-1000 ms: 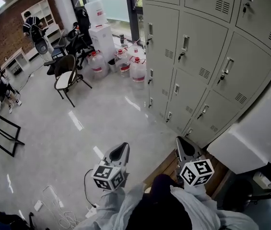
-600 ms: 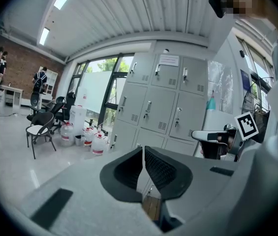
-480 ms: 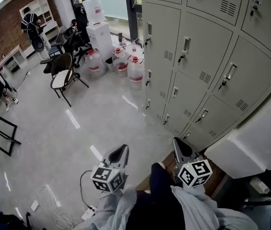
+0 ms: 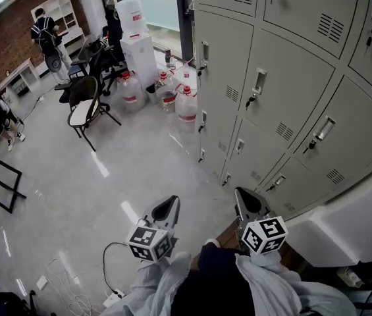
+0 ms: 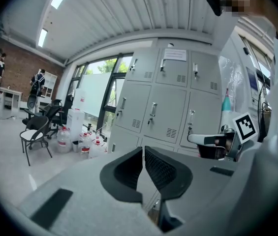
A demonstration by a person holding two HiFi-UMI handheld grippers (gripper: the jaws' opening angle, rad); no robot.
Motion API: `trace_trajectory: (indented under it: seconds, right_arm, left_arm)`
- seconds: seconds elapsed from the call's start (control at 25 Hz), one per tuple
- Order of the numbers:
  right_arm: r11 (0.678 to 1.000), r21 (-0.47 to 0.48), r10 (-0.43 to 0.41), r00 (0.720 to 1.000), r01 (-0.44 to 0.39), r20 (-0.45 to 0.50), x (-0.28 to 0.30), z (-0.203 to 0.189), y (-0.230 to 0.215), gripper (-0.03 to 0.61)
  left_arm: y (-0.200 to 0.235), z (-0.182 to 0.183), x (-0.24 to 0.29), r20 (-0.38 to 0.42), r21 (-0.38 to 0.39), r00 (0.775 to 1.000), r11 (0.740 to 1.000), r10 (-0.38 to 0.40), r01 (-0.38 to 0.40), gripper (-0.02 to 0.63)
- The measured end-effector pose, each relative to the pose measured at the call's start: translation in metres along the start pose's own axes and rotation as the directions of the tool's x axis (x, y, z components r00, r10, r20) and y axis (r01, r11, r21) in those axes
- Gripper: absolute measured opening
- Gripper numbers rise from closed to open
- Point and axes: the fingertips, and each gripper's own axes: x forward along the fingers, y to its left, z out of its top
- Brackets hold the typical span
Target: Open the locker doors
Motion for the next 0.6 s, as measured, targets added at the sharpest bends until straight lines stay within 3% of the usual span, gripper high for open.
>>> trace_trajectory:
  seconds: [0.52, 0.6]
  right_arm:
    - [0.999, -0.042, 0.018, 1.0, -0.017, 0.016, 0.065, 0.022, -0.072, 0.002]
    - [0.999, -0.033, 0.025, 1.0, -0.025, 0.015, 0.069, 0.021, -0.075, 0.028]
  left_arm:
    - [0.031, 0.015, 0.068, 0.03, -0.016, 0.993, 0.993, 0.118, -0.118, 0.018]
    - [0.032, 0.011, 0.07, 0.023, -0.023, 0.991, 0.991, 0.129, -0.129, 0.018]
